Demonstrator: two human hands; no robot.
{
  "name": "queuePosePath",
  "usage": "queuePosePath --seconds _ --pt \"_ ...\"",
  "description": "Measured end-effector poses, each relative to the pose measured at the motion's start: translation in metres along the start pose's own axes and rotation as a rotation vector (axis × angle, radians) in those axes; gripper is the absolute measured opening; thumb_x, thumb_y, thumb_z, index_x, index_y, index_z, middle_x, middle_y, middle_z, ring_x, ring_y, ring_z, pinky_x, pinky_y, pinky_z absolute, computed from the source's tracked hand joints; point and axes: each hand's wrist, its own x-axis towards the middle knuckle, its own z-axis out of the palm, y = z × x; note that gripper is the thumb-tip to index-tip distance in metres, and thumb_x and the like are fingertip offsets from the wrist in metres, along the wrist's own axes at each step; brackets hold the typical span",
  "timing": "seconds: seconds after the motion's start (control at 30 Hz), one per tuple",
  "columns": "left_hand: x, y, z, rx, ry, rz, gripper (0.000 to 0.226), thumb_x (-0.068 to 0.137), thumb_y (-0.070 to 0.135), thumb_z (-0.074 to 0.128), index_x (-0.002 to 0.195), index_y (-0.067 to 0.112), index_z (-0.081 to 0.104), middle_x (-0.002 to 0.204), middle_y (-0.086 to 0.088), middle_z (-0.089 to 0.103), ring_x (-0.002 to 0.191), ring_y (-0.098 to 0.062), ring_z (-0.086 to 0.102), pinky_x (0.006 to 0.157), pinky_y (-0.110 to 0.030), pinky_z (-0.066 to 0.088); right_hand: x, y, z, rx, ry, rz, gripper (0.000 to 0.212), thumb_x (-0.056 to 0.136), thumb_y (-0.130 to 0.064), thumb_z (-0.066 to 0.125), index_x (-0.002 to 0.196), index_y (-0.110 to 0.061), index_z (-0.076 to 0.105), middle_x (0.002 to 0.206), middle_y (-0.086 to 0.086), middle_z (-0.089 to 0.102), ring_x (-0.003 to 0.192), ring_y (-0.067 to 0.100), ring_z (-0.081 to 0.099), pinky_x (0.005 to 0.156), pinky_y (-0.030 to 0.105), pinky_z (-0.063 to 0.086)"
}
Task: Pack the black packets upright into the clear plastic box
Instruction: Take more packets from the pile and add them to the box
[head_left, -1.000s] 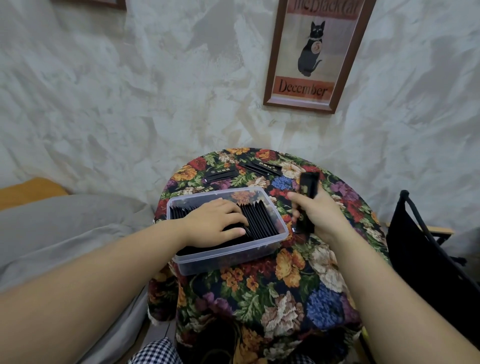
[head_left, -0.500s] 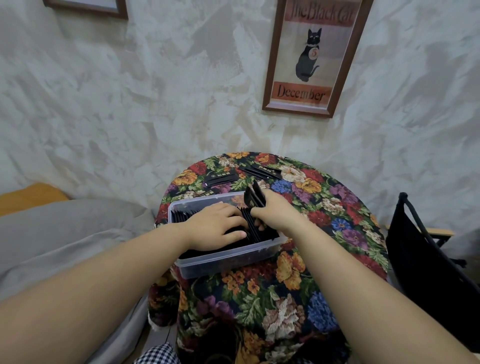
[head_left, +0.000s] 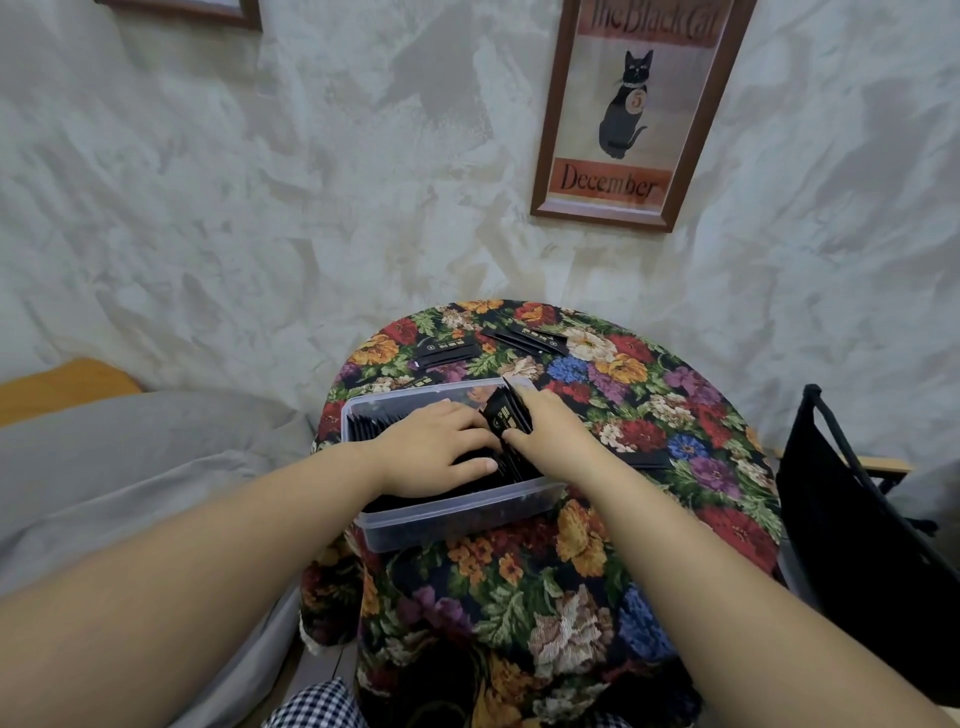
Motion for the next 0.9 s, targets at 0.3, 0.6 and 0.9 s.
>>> queuePosePath --seconds 0.3,0.6,0.9 --pt "-0.001 0.001 0.000 0.005 0.007 -0.001 0.063 0.088 0.055 0.020 0.134 0.024 0.050 0.136 0.000 0.046 0.126 -0.016 0.036 0.106 -0.026 0.019 -0.013 -0.001 0.002 -0.023 -0.022 -0.003 0.060 0.098 -0.021 0.048 0.150 -0.016 0.019 0.146 0.007 0.042 0.126 0.026 0.047 0.094 0.031 0.041" --pt "-0.002 -0.001 0.002 -0.017 0.038 0.009 0.072 0.085 0.064 0.013 0.131 0.024 0.051 0.134 0.002 0.047 0.124 -0.016 0.037 0.104 -0.025 0.021 -0.022 0.003 -0.003 0.100 0.029 -0.068 0.039 0.090 -0.021 0.062 0.127 -0.024 0.053 0.118 -0.002 0.063 0.106 0.018 0.058 0.087 0.033 0.048" --pt "-0.003 0.002 0.000 -0.053 0.044 -0.031 0.063 0.087 0.060 0.023 0.126 0.019 0.050 0.130 0.000 0.050 0.120 -0.016 0.041 0.100 -0.023 0.023 -0.020 0.005 -0.002 0.075 -0.047 -0.089 0.035 0.091 -0.025 0.059 0.126 -0.025 0.056 0.117 0.001 0.059 0.107 0.020 0.054 0.088 0.033 0.045"
